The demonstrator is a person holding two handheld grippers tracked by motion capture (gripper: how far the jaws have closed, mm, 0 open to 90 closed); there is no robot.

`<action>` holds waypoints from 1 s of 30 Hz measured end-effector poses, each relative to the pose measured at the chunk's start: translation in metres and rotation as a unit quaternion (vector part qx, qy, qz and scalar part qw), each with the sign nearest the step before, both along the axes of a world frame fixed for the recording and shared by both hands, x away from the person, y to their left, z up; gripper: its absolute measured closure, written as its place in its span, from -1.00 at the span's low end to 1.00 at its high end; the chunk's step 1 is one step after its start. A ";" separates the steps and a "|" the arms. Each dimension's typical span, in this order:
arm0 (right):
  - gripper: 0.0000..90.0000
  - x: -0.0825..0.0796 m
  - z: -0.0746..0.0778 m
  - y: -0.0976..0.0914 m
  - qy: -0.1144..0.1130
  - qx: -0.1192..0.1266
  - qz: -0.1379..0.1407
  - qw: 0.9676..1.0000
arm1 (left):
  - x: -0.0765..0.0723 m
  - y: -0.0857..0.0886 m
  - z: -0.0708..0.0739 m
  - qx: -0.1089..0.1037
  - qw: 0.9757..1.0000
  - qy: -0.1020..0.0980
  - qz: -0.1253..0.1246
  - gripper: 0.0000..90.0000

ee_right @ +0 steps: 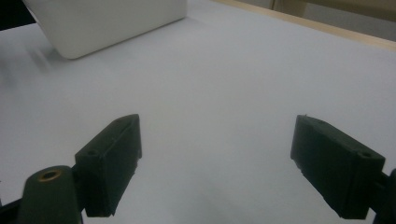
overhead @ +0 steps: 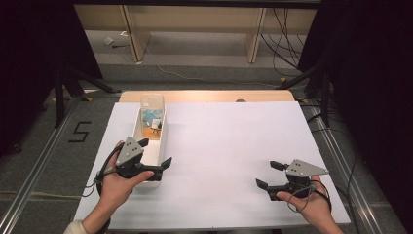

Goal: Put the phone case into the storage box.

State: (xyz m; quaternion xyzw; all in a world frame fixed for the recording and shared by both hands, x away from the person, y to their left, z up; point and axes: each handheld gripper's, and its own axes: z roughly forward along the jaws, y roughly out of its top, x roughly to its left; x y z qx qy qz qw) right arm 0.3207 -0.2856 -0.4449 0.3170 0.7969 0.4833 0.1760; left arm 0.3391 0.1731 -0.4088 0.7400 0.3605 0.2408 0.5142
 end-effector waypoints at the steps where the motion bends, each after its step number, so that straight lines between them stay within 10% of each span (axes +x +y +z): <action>1: -0.61 0.000 0.000 0.000 0.000 0.000 0.000 1.000 | -0.001 0.000 0.000 0.001 1.000 0.000 -0.001 -0.97; 30: -0.61 0.000 0.000 0.000 0.000 0.000 0.001 1.000 | -0.005 0.003 -0.008 0.005 1.000 -0.001 -0.005 -0.98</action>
